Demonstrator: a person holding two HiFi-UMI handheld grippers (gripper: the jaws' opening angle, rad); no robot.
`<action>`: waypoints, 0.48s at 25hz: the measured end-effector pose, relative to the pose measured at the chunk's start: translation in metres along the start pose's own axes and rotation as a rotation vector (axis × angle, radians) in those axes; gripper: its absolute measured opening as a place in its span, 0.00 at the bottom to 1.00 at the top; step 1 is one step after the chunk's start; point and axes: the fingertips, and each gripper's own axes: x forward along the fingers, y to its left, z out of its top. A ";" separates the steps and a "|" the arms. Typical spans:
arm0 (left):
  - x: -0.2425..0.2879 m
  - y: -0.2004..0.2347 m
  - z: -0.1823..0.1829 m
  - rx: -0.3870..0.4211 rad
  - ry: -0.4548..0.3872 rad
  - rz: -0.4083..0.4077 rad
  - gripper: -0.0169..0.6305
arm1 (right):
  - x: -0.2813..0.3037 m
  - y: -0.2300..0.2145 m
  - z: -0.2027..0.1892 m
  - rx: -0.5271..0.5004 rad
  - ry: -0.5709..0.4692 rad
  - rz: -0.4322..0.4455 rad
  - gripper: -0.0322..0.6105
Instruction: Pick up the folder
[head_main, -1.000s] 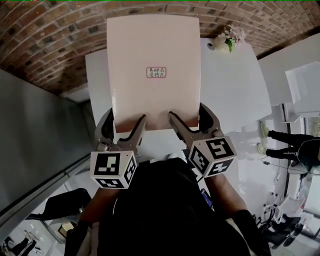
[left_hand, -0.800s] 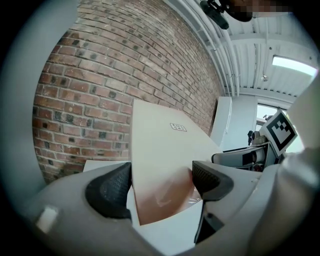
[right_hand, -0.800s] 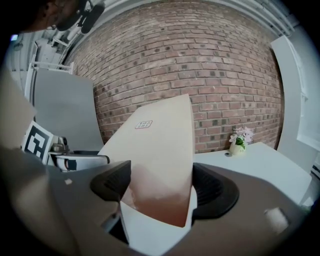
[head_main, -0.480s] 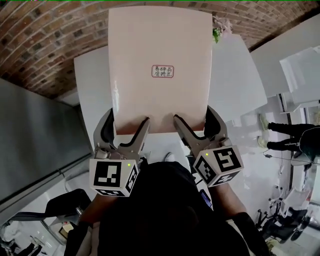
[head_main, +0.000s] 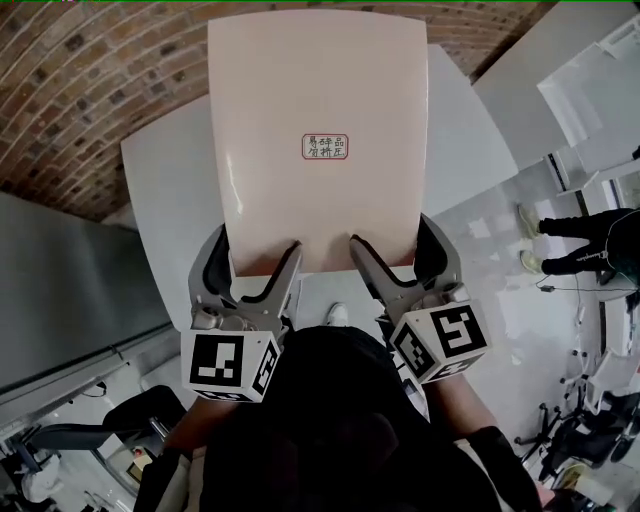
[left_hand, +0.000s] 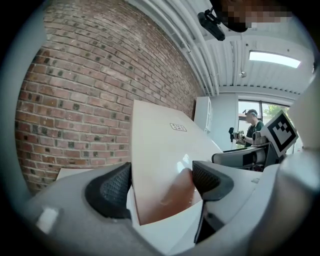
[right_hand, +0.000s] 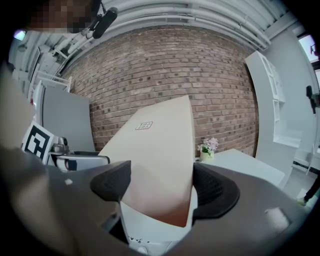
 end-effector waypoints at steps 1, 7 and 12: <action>0.000 -0.011 0.001 0.007 -0.005 -0.005 0.63 | -0.009 -0.007 0.000 0.002 -0.004 -0.004 0.65; 0.001 -0.061 -0.001 0.028 -0.032 -0.016 0.63 | -0.049 -0.038 -0.003 0.010 -0.024 -0.013 0.65; -0.005 -0.091 -0.008 0.051 -0.032 -0.003 0.63 | -0.074 -0.053 -0.010 0.002 -0.048 -0.002 0.64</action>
